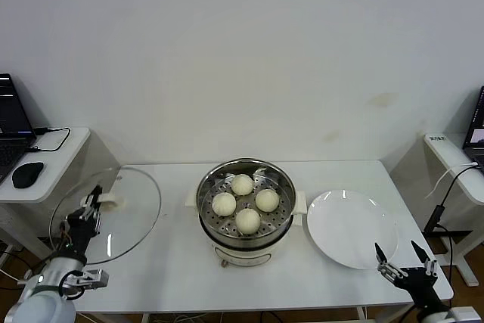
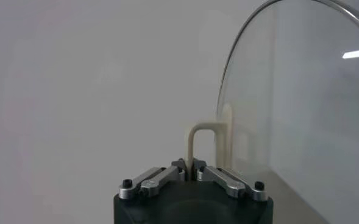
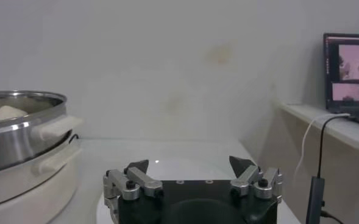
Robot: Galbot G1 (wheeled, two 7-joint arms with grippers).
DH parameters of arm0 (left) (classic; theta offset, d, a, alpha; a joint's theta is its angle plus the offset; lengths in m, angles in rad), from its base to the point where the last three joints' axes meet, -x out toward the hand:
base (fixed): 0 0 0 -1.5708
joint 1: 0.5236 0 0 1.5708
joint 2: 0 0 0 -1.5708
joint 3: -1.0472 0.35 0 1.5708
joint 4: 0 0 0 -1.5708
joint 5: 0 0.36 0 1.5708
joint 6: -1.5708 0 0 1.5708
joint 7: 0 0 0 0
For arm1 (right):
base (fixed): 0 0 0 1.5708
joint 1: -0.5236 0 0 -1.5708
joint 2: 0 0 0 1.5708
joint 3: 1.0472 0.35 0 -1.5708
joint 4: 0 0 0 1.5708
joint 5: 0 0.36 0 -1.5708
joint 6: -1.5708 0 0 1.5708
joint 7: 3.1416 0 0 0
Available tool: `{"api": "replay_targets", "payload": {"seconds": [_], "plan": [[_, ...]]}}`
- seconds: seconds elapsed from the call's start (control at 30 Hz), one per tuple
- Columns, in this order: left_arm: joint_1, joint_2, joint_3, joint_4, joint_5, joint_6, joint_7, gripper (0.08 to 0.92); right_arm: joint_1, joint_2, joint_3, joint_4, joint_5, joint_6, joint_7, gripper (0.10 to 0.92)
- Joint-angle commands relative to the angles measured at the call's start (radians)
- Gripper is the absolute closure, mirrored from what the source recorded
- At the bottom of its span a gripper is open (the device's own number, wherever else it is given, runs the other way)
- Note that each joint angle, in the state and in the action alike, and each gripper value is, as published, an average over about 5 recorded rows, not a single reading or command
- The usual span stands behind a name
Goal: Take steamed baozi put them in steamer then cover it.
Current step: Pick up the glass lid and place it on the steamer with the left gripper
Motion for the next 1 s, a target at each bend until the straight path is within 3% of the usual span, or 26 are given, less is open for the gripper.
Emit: {"api": "replay_targets", "payload": {"seconds": [0.03, 0.17, 0.33, 0.57, 1.0], "plan": [[-0.051, 0.139, 0.18, -0.255, -0.115, 0.196, 0.083, 0.867, -0.008, 0.007, -0.051, 0.003, -0.105, 0.04, 0.025, 0.203], [-0.169, 0.163, 0.321, -0.215, -0.087, 0.248, 0.089, 0.867, -0.006, 0.025, -0.07, -0.004, -0.17, 0.056, 0.042, 0.203], [-0.318, 0.118, 0.493, -0.165, 0.008, 0.305, 0.138, 0.867, -0.001, 0.05, -0.088, -0.011, -0.259, 0.076, 0.063, 0.203], [-0.448, -0.049, 0.653, -0.066, 0.246, 0.367, 0.24, 0.867, 0.006, 0.074, -0.113, -0.012, -0.335, 0.088, 0.092, 0.203], [-0.602, -0.287, 0.783, 0.089, 0.466, 0.414, 0.389, 0.867, 0.012, 0.082, -0.118, -0.023, -0.376, 0.095, 0.096, 0.203]]}}
